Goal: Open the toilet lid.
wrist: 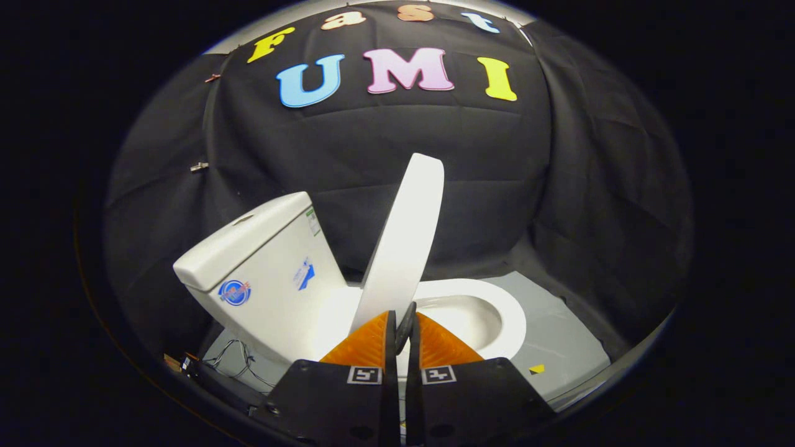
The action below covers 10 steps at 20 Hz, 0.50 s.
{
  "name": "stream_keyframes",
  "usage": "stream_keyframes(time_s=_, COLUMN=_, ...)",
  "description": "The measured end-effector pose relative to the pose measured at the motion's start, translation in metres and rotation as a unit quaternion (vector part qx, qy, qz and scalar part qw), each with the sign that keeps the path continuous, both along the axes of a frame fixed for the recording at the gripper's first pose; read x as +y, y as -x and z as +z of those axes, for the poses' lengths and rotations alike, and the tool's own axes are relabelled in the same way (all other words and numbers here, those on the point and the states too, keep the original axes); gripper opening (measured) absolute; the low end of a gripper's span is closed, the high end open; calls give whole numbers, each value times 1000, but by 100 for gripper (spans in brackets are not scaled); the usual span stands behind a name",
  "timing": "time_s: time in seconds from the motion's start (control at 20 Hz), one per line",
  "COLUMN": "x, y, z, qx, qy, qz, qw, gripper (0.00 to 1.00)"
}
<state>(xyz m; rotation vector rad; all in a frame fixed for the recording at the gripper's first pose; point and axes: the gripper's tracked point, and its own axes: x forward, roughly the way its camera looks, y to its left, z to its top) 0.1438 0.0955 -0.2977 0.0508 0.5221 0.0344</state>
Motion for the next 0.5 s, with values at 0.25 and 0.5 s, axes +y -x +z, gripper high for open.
stream_keyframes(time_s=0.25, x=53, y=-6, z=13, qx=-19, qy=31, qz=51, qw=998, gripper=8)
stream_keyframes(time_s=0.5, x=96, y=-9, z=18, qx=-29, qy=52, qz=84, qw=995, gripper=9)
